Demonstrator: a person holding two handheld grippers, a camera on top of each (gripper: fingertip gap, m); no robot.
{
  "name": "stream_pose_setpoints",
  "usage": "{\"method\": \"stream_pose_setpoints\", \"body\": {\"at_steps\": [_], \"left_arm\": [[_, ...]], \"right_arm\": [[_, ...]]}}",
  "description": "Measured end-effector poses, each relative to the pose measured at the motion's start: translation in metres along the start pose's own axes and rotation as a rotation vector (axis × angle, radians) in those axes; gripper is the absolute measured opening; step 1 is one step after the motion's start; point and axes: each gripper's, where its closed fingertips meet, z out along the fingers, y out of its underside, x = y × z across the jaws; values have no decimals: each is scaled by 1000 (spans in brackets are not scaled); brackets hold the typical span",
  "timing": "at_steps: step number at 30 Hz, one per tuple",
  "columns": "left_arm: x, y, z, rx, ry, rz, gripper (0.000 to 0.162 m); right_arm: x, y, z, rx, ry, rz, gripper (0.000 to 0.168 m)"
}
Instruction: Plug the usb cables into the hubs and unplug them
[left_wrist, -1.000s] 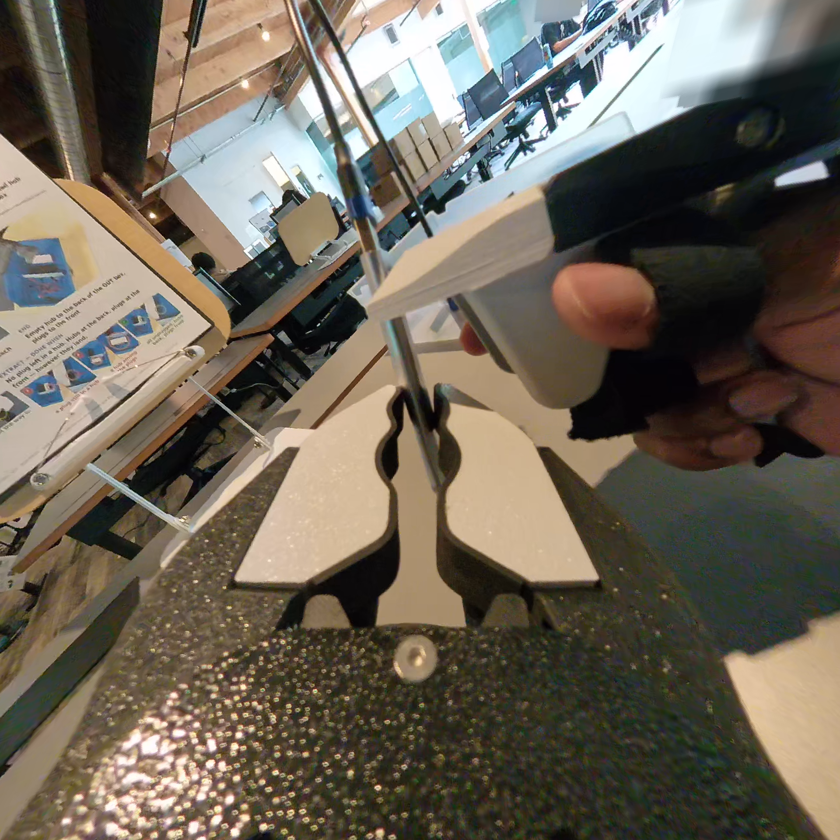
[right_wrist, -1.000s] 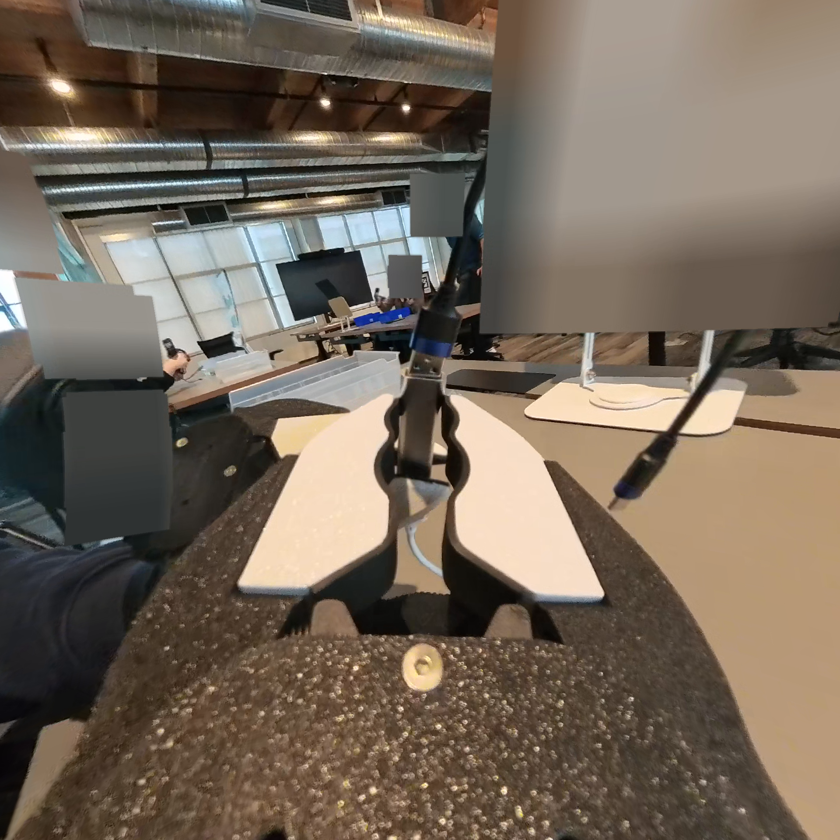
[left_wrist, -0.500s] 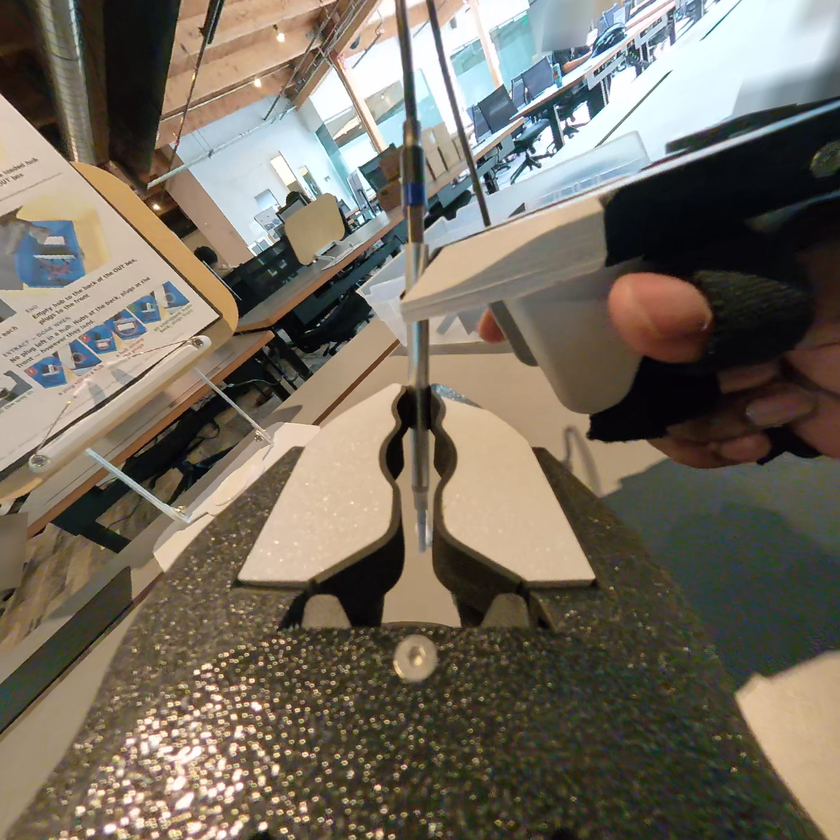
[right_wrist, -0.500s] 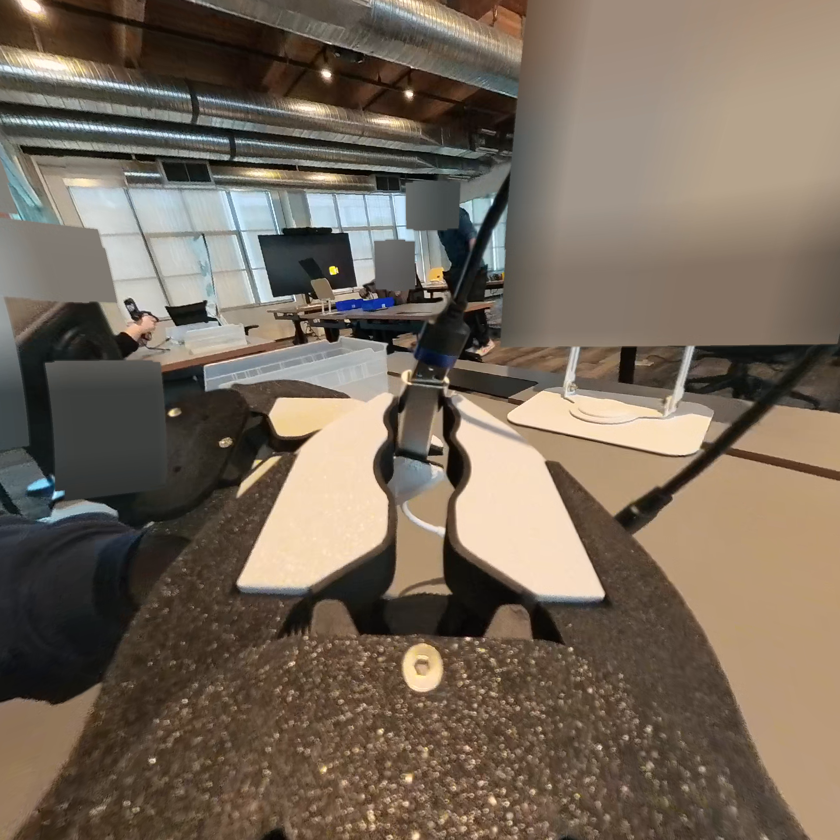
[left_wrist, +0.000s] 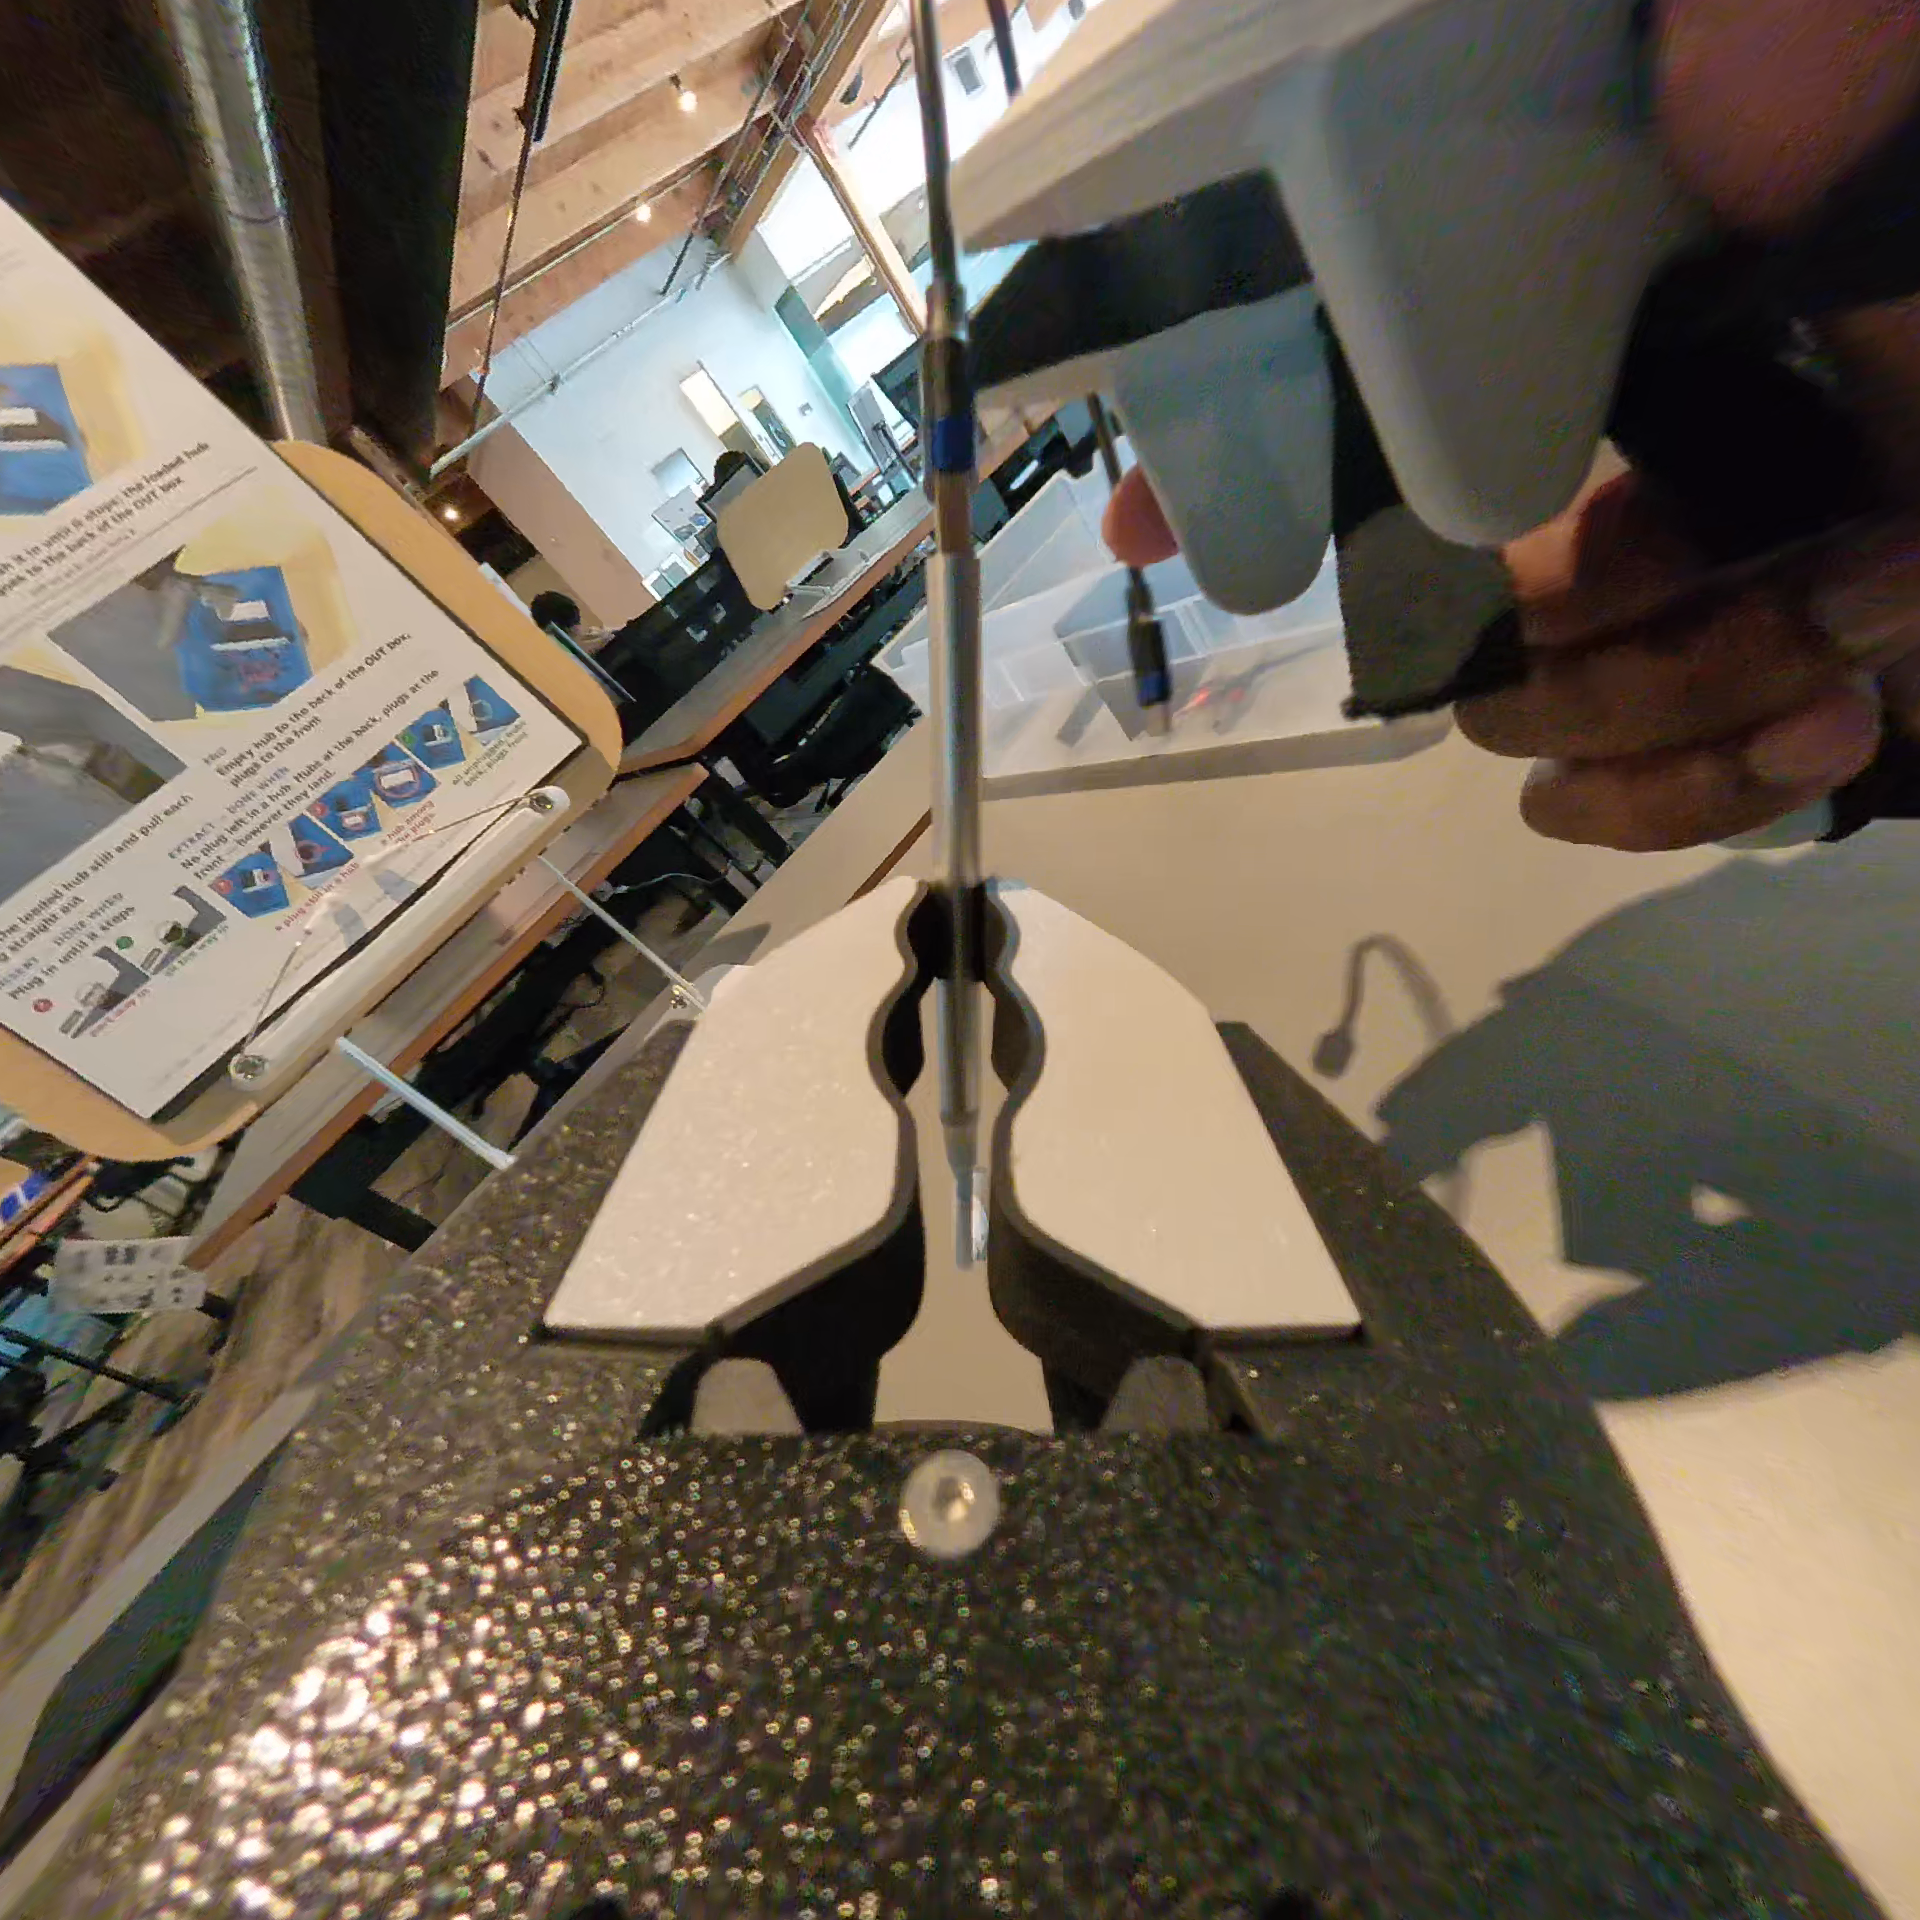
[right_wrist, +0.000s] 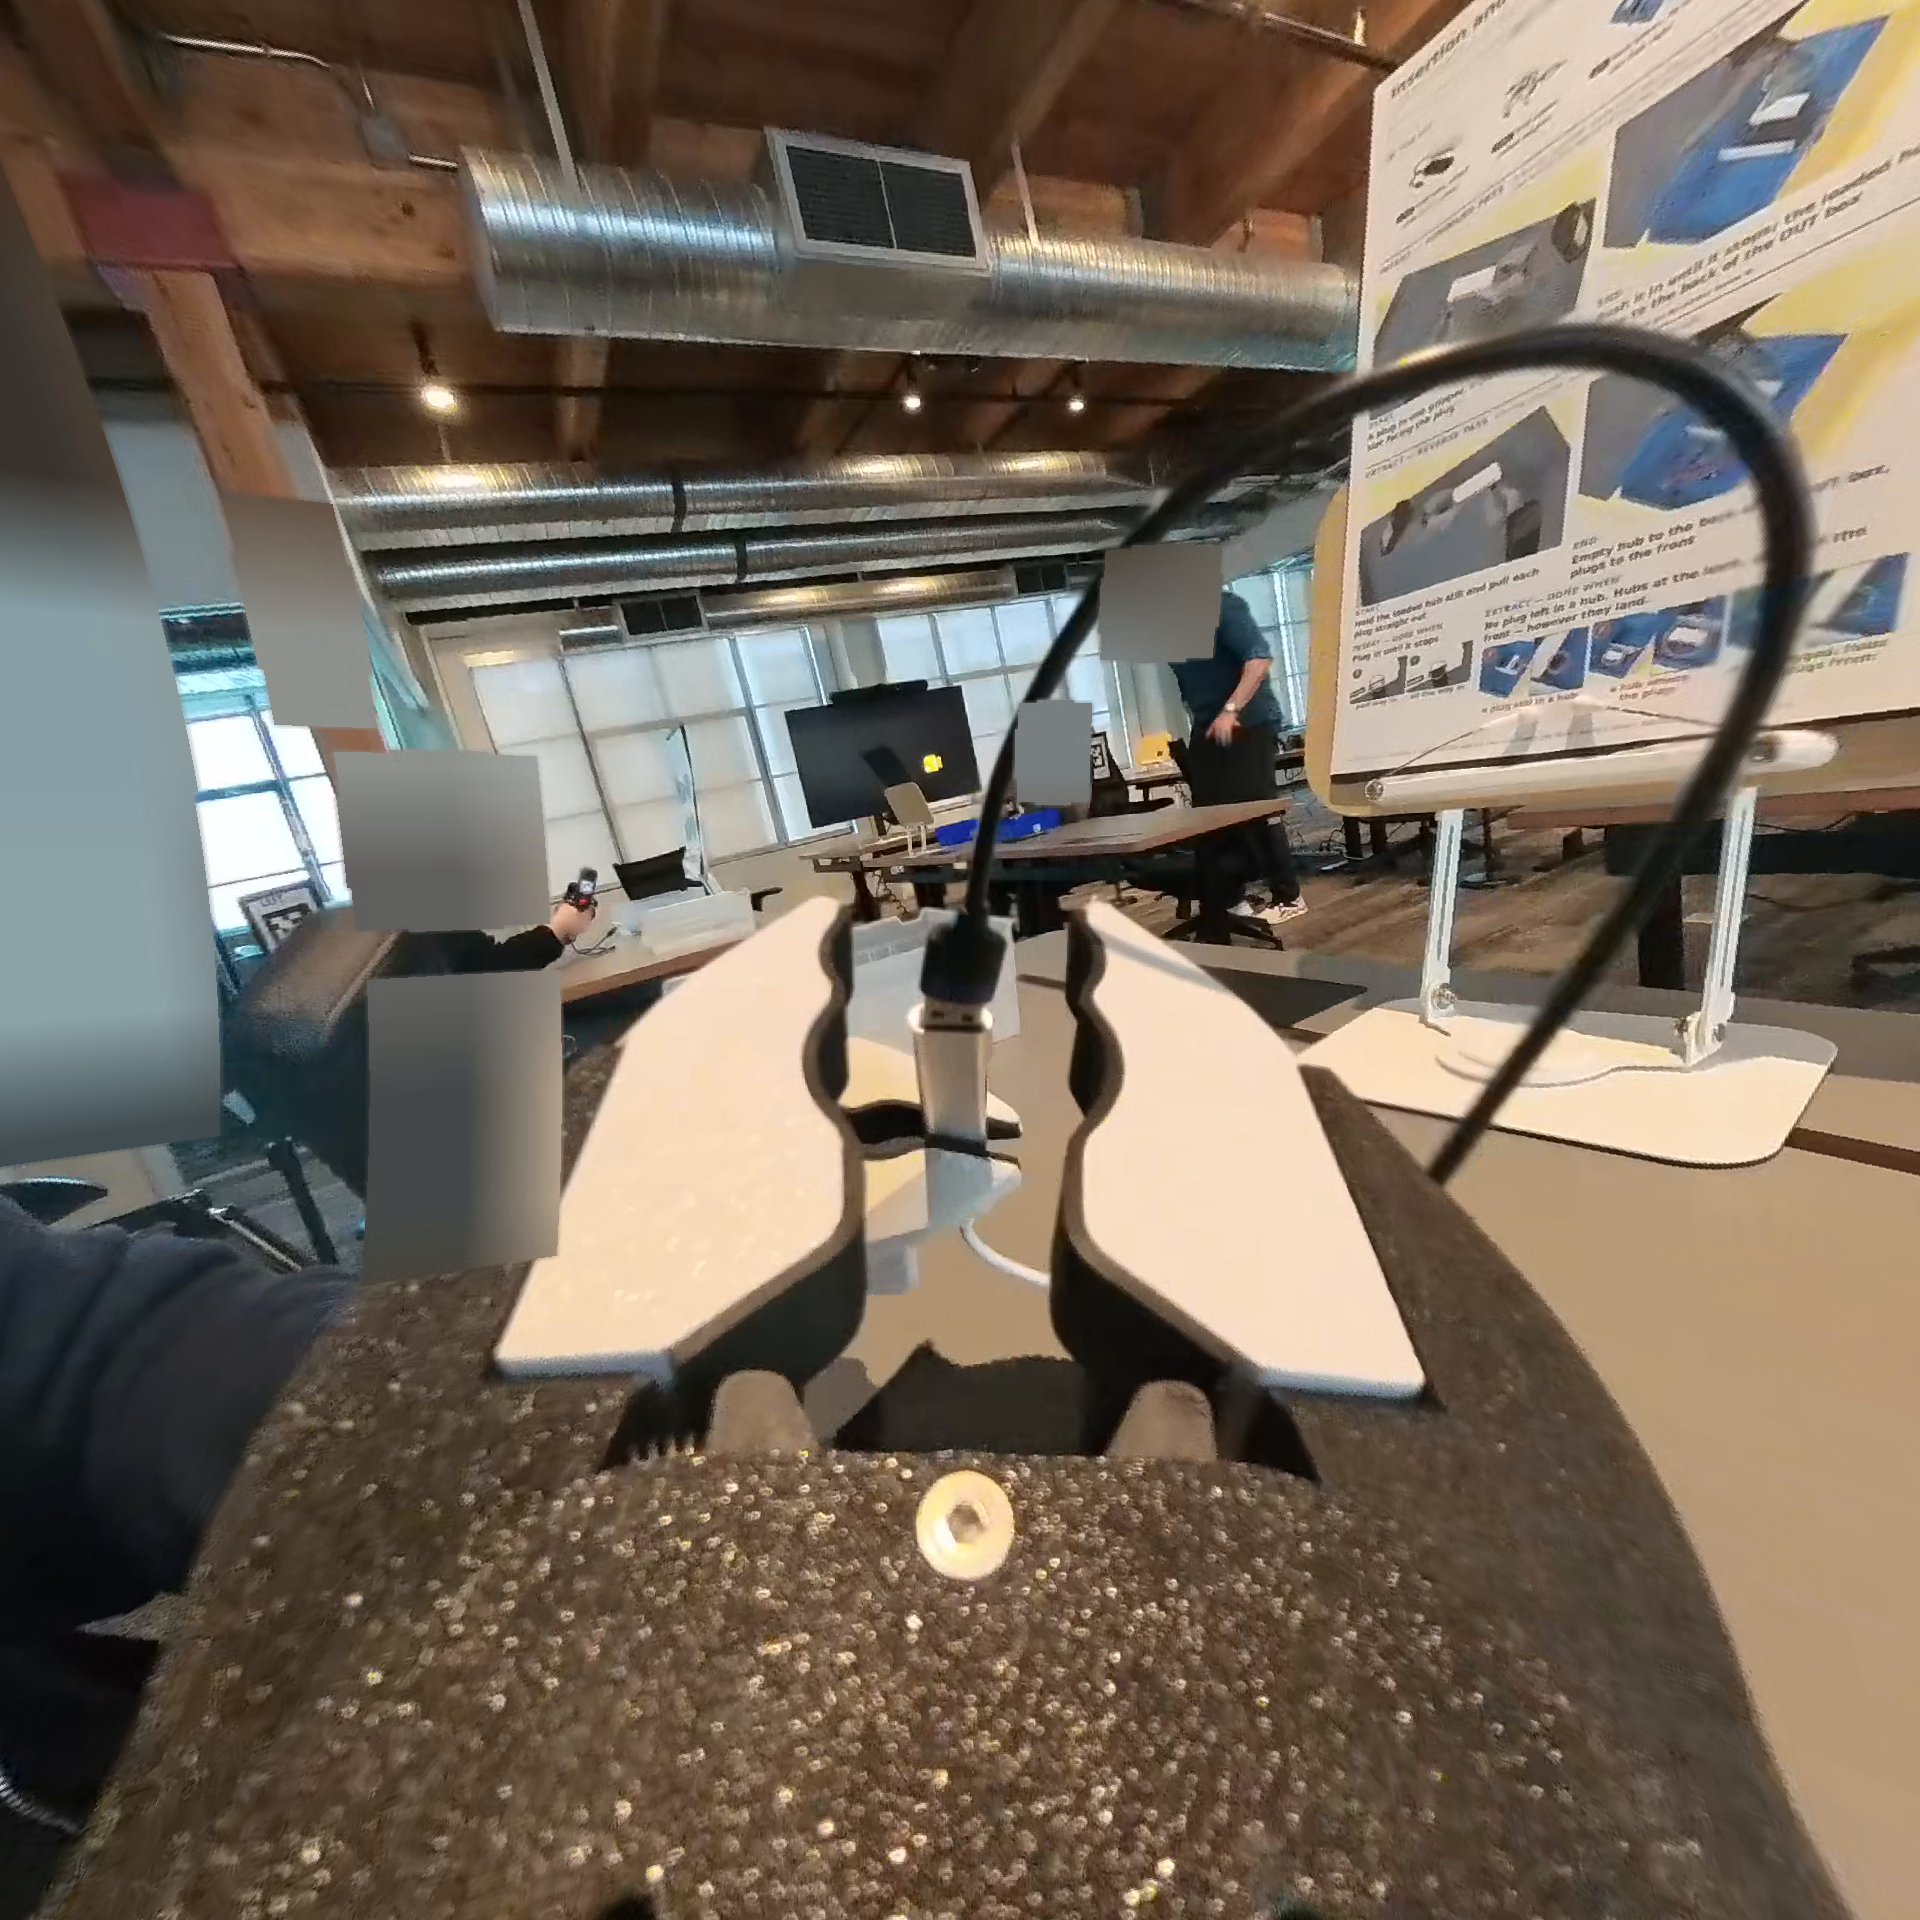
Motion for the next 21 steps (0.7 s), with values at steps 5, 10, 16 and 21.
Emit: {"method": "stream_pose_setpoints", "body": {"at_steps": [5,10,16,21], "left_arm": [[1,1,1,-19,-17,54,8],[-2,5,1,-69,-49,103,8],[-1,7,1,-86,-46,101,8],[0,9,1,-97,-37,83,7]], "right_arm": [[3,2,0,-8,32,-14,10],[4,7,0,-31,75,-103,7],[3,9,0,-45,139,-216,7],[4,11,1,-52,152,-216,7]]}}
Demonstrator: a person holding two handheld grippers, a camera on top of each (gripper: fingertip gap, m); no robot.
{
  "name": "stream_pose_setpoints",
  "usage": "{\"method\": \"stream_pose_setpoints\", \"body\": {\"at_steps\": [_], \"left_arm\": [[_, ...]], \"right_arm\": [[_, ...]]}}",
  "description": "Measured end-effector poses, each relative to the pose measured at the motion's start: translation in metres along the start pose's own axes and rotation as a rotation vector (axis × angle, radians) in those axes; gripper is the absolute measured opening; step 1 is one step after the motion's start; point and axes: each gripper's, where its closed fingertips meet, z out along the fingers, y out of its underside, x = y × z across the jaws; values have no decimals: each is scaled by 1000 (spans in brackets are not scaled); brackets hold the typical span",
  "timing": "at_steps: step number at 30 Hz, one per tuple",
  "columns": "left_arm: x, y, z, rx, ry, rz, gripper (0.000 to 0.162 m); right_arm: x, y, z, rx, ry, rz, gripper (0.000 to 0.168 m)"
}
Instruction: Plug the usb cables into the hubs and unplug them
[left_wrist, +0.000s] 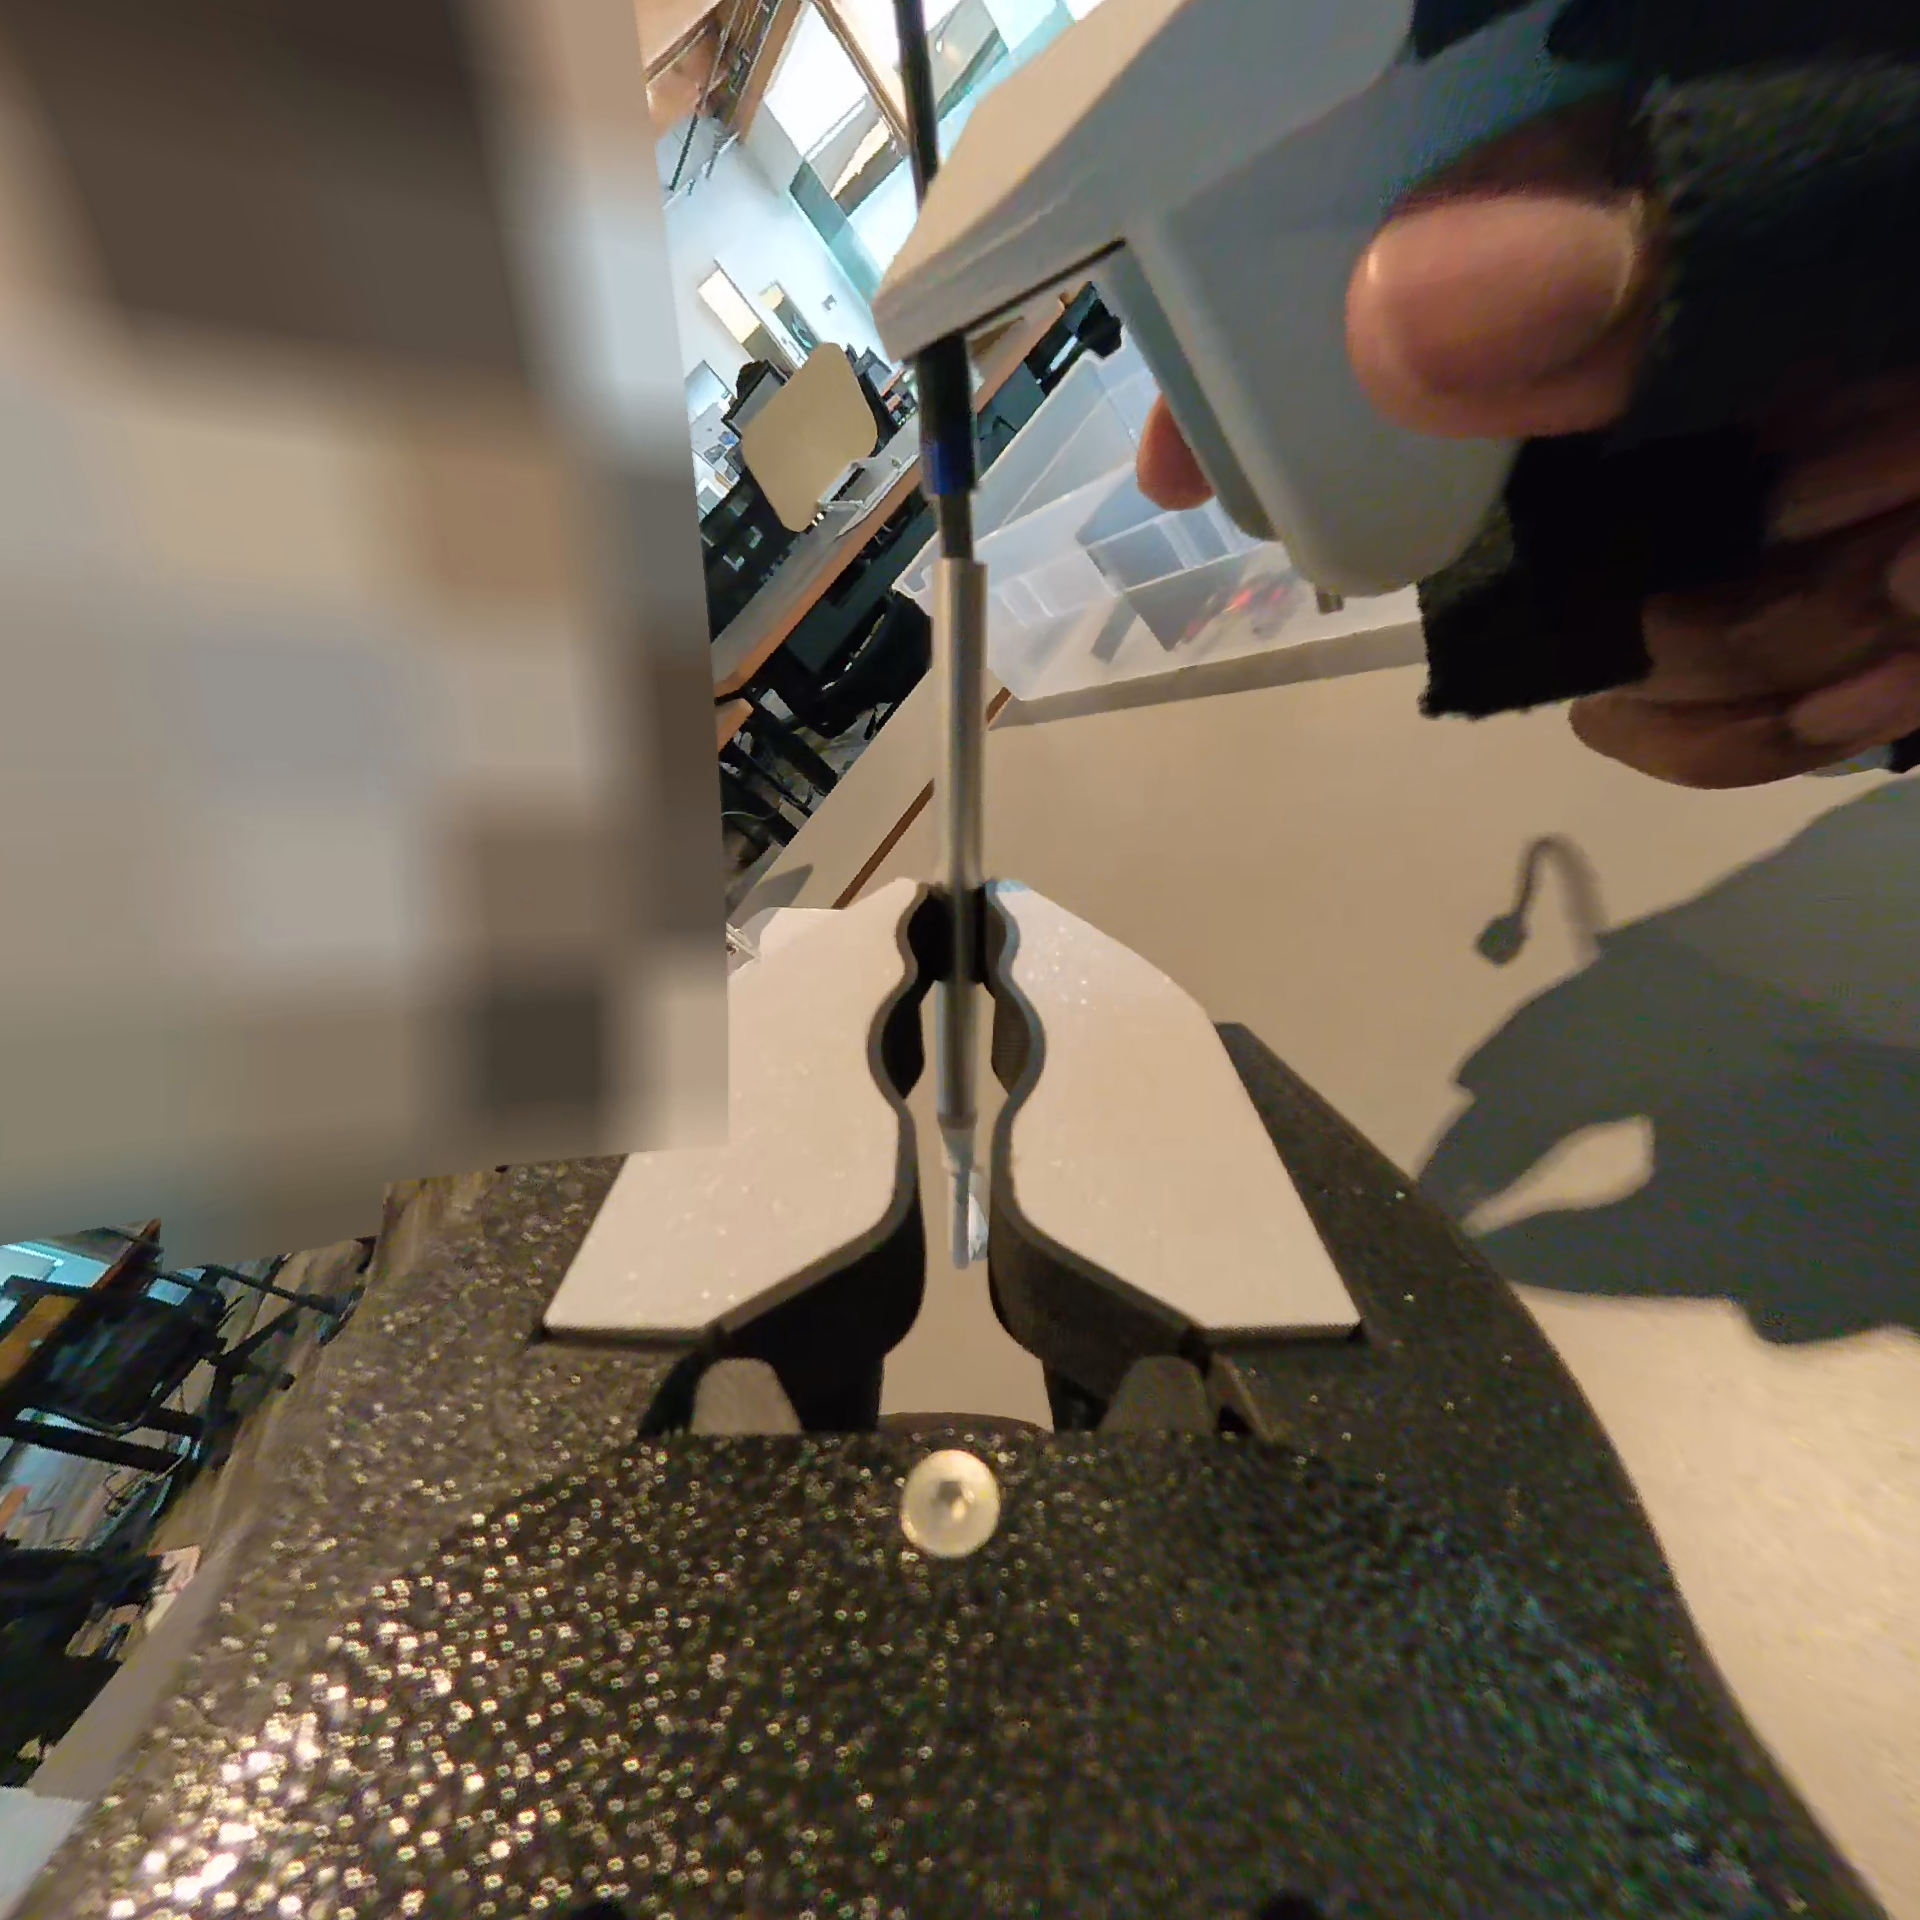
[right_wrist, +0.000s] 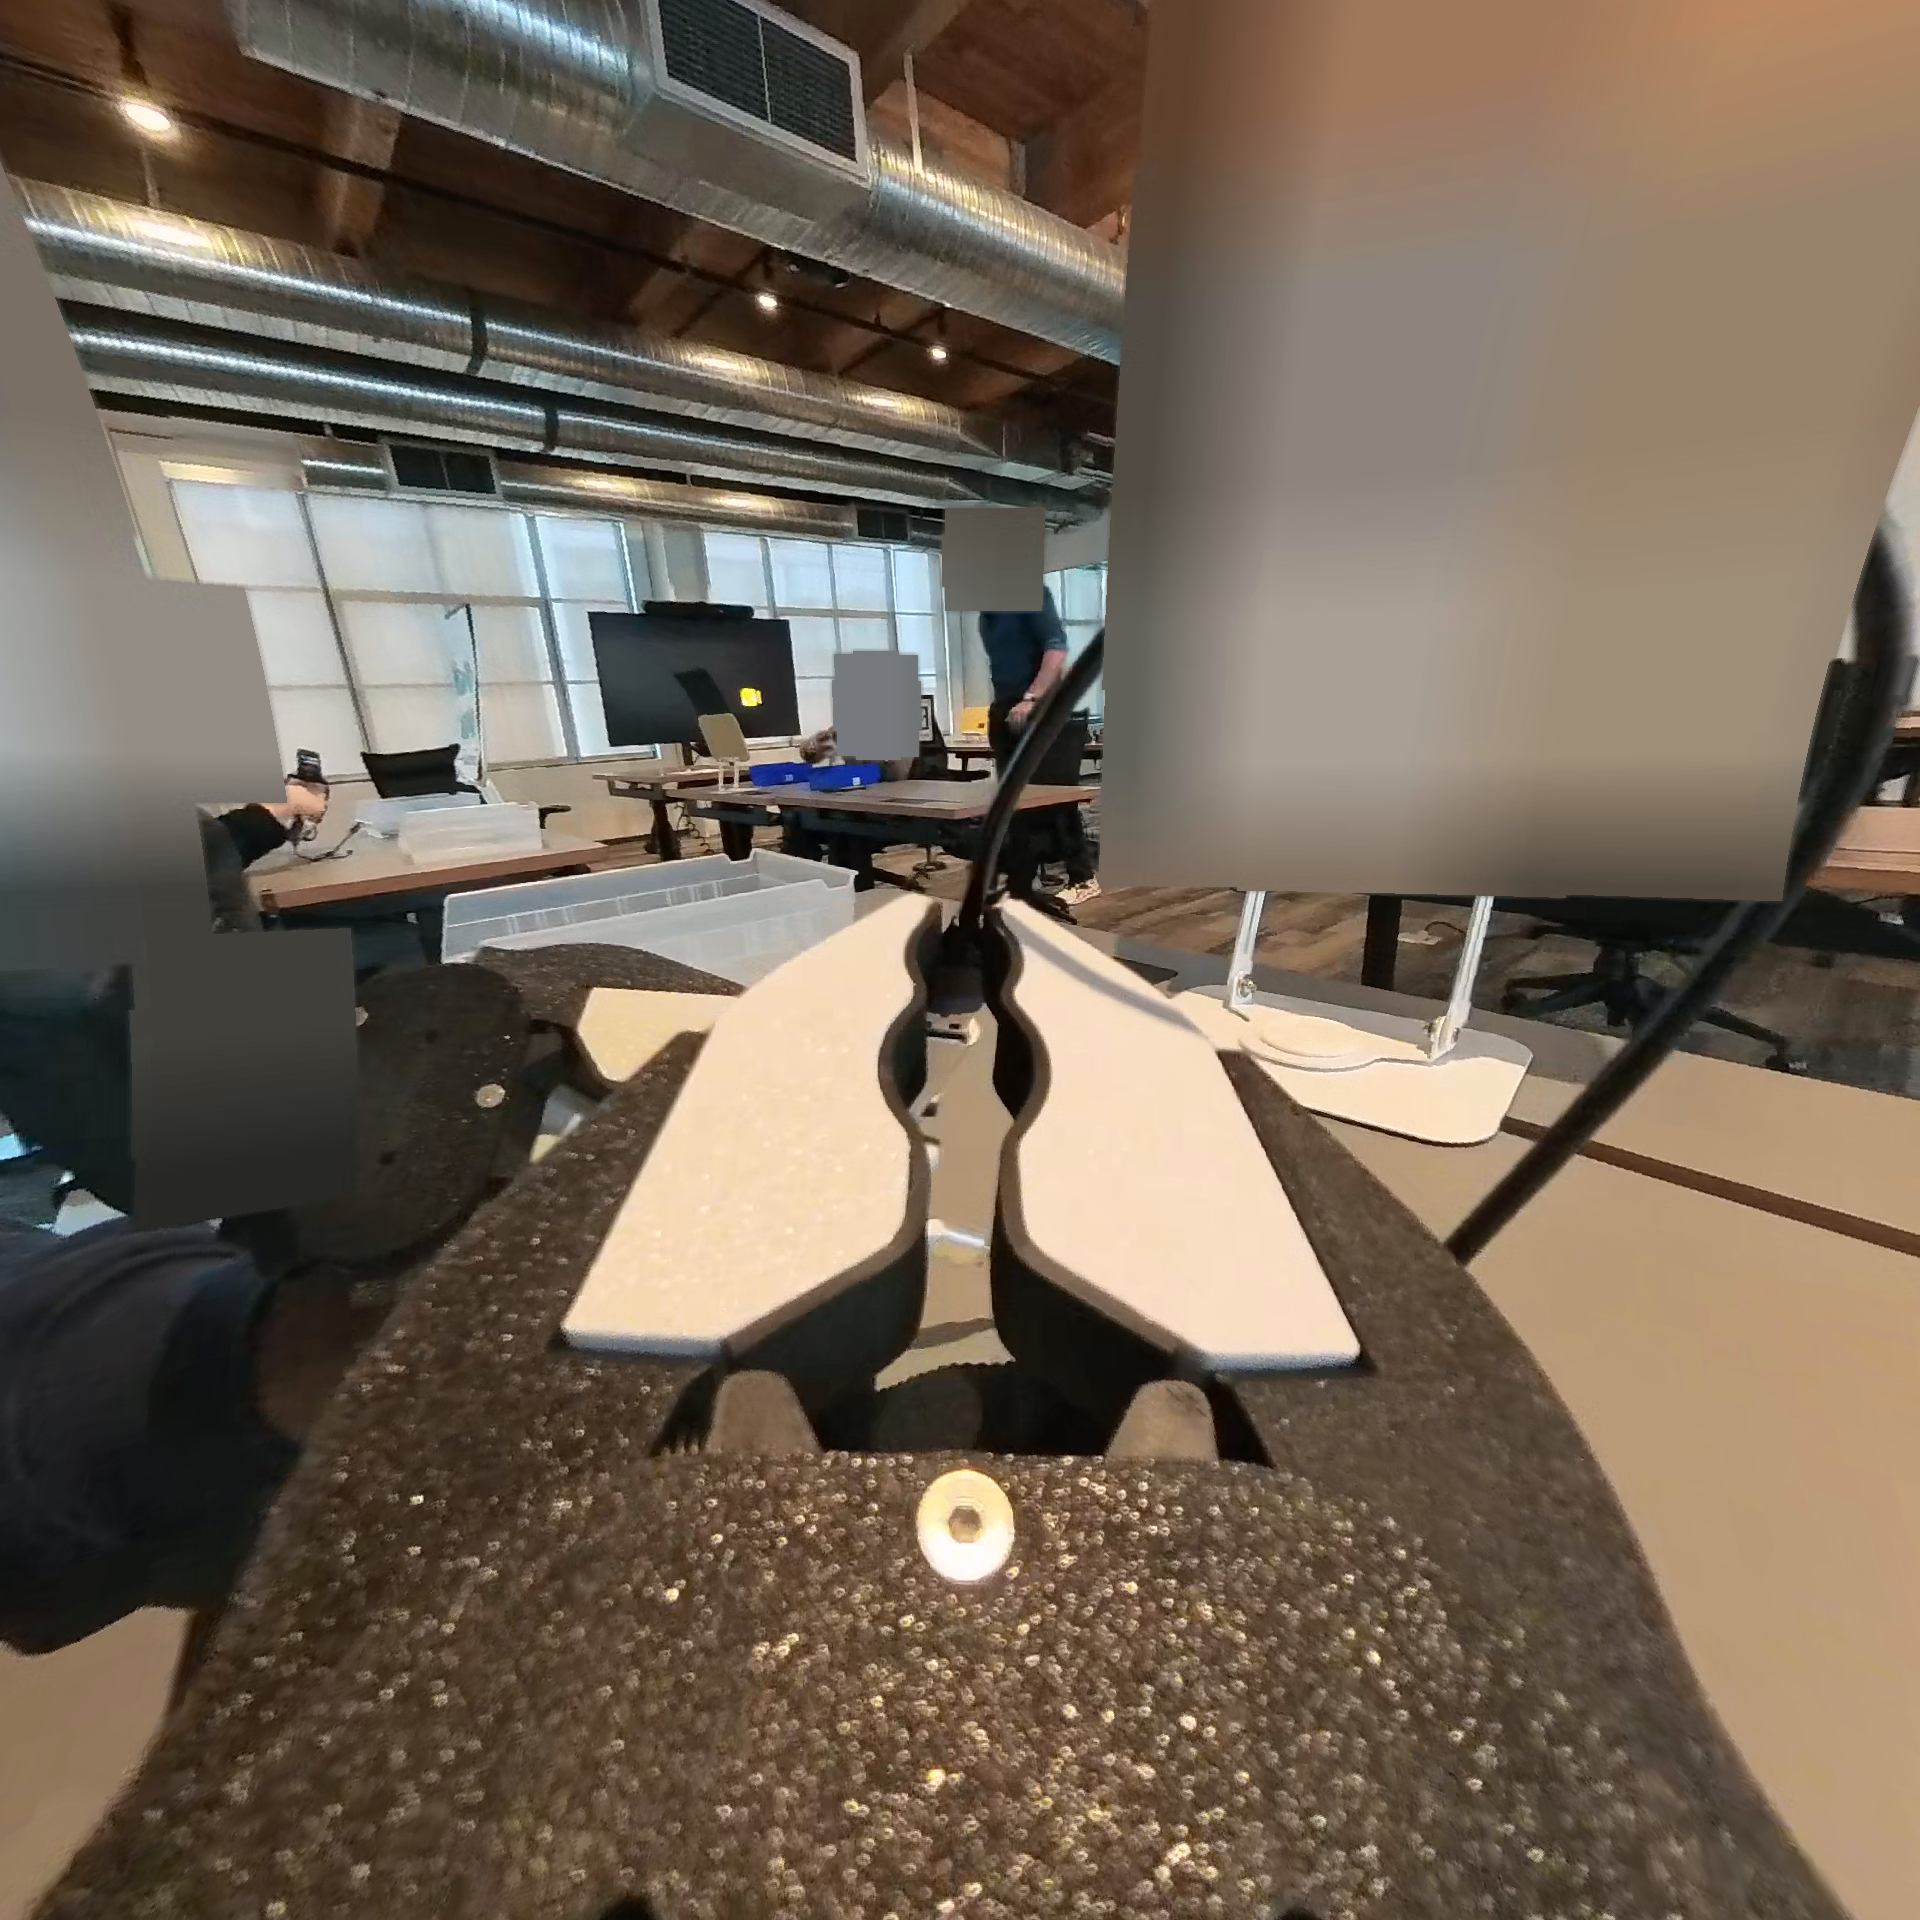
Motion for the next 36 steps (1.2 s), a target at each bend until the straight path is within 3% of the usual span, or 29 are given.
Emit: {"method": "stream_pose_setpoints", "body": {"at_steps": [20,36], "left_arm": [[4,-4,-2,36,16,10,7],[6,-14,-8,127,33,30,7]], "right_arm": [[8,2,0,12,-41,224,7],[25,10,-3,30,-234,765,7]]}}
